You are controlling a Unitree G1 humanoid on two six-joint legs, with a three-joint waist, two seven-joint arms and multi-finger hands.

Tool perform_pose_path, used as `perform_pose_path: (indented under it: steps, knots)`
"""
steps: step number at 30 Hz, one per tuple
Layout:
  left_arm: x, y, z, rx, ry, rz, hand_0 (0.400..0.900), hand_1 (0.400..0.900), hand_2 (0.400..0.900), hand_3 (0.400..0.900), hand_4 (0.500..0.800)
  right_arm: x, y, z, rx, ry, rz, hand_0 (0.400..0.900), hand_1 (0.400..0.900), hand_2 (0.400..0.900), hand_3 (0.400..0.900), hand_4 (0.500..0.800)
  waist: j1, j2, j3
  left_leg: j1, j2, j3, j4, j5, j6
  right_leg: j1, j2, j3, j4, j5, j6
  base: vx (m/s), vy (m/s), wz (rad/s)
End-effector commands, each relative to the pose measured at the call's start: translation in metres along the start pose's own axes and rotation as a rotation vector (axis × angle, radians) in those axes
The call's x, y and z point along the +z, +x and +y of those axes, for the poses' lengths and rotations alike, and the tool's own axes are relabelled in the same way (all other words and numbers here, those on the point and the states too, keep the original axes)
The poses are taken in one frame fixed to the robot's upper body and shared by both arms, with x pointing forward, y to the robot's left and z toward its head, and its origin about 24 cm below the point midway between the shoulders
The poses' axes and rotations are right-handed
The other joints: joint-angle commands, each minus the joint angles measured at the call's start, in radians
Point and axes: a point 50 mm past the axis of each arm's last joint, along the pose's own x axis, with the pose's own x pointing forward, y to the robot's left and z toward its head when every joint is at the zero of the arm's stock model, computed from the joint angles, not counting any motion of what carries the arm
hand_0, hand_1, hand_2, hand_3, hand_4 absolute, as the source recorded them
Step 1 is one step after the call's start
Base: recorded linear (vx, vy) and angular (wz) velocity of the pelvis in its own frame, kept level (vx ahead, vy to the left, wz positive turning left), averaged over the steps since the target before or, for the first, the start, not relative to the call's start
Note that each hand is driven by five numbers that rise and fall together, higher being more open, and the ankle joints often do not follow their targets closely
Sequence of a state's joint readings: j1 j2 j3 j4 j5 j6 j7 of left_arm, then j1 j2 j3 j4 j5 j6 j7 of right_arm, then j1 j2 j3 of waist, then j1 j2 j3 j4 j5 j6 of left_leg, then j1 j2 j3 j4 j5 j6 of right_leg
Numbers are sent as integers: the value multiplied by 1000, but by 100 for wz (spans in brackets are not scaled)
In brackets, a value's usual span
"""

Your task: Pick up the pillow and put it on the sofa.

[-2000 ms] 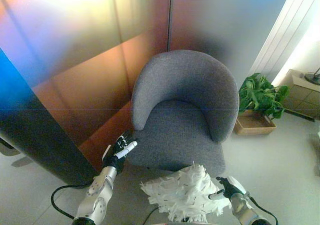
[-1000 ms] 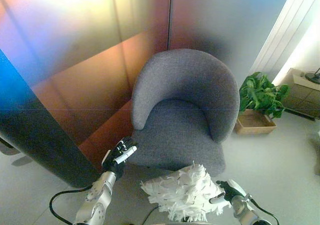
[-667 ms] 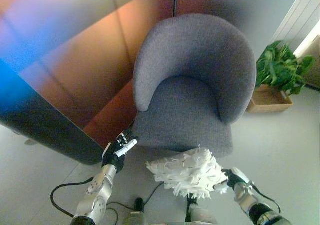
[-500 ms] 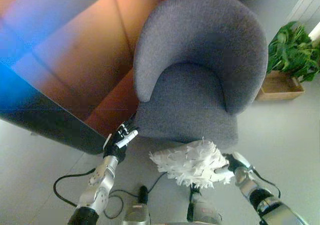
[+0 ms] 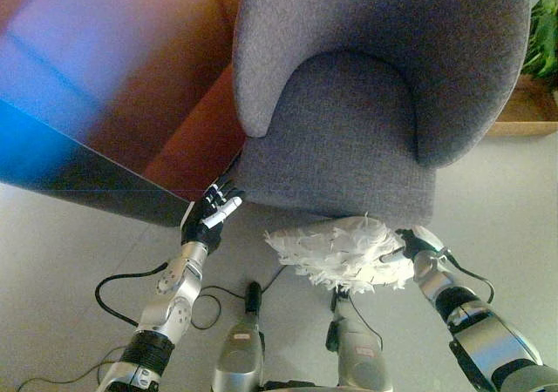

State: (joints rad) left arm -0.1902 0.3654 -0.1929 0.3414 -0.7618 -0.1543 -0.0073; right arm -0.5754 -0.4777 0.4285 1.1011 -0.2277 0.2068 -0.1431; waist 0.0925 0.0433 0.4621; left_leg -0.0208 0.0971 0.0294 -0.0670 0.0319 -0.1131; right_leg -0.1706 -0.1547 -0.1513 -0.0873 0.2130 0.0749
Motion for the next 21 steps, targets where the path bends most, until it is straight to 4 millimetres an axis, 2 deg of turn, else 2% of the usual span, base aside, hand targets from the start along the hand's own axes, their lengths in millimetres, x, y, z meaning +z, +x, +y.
perform_pose_path:
  steps: [1,2,7,21]
  knots:
    - [60,14,-37,-181,22,-278,900,900,900,900,800,20,7,-58,-144,-52,-48,900,900,900,900,800,29,-15,2,-119,-28,-45,78,6,11,41,-87,21,12,-41,119,-73,10,-3]
    - [65,16,-40,-191,20,-298,900,900,900,900,800,27,7,-67,-160,-50,-60,900,900,900,900,800,29,-11,16,-129,-32,-43,83,6,12,32,-88,21,13,-38,118,-54,12,-2]
    - [80,20,-47,-216,13,-349,900,900,900,900,800,41,6,-86,-195,-41,-87,900,900,900,900,800,27,-1,50,-156,-44,-36,89,6,14,2,-93,19,13,-29,121,-64,13,-3]
    - [92,21,-66,-274,-16,-417,900,900,900,900,800,62,4,-104,-230,-25,-142,900,900,900,900,800,25,24,58,-246,-73,-35,99,4,23,-99,-106,3,18,-7,124,-20,13,1]
